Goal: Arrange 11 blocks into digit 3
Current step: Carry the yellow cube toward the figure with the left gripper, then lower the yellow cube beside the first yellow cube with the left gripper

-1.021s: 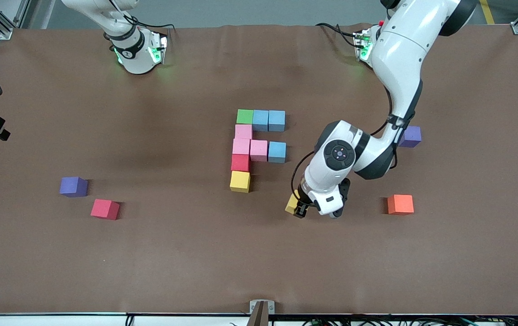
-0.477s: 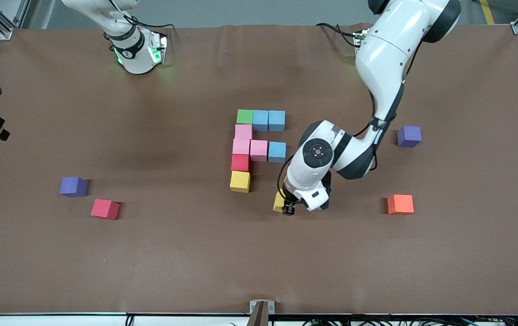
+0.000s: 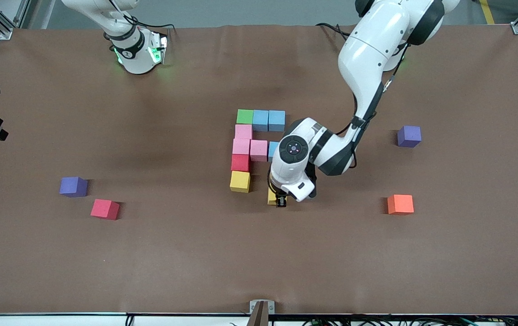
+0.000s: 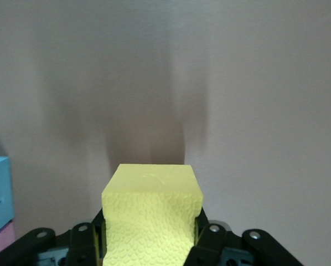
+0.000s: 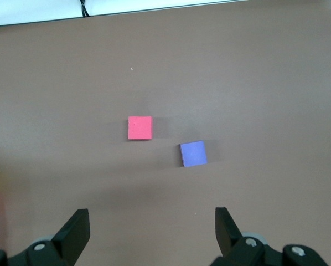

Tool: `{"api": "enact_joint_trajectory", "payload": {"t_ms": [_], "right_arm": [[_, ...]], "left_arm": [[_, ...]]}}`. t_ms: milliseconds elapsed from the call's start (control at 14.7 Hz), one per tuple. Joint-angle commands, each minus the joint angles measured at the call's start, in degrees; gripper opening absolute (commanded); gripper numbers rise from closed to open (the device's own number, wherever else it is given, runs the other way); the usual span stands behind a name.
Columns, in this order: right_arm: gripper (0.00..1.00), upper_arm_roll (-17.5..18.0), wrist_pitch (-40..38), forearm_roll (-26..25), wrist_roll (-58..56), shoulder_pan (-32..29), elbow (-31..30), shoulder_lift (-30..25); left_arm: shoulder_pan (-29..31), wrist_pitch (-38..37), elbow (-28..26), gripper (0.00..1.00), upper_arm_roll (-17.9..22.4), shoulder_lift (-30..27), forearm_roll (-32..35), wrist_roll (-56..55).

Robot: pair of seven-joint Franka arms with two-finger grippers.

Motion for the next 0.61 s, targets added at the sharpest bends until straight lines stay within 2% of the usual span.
{"api": "enact_joint_trajectory", "payload": {"t_ms": [0,545], "right_arm": [[1.0,0.23,0.02,-0.67,-0.2,-0.46,0.13,0.09],[1.0,0.14,0.1,-0.93,-0.29,-0.46,0.13,0.62]], "left_arm": [[-1.96,-1.72,2.12,0.18,0.94,1.04,-0.8,-4.82],[-5.03,-0.58,2.39,0.18,1.64,2.36,-0.71,-9.24]]}}
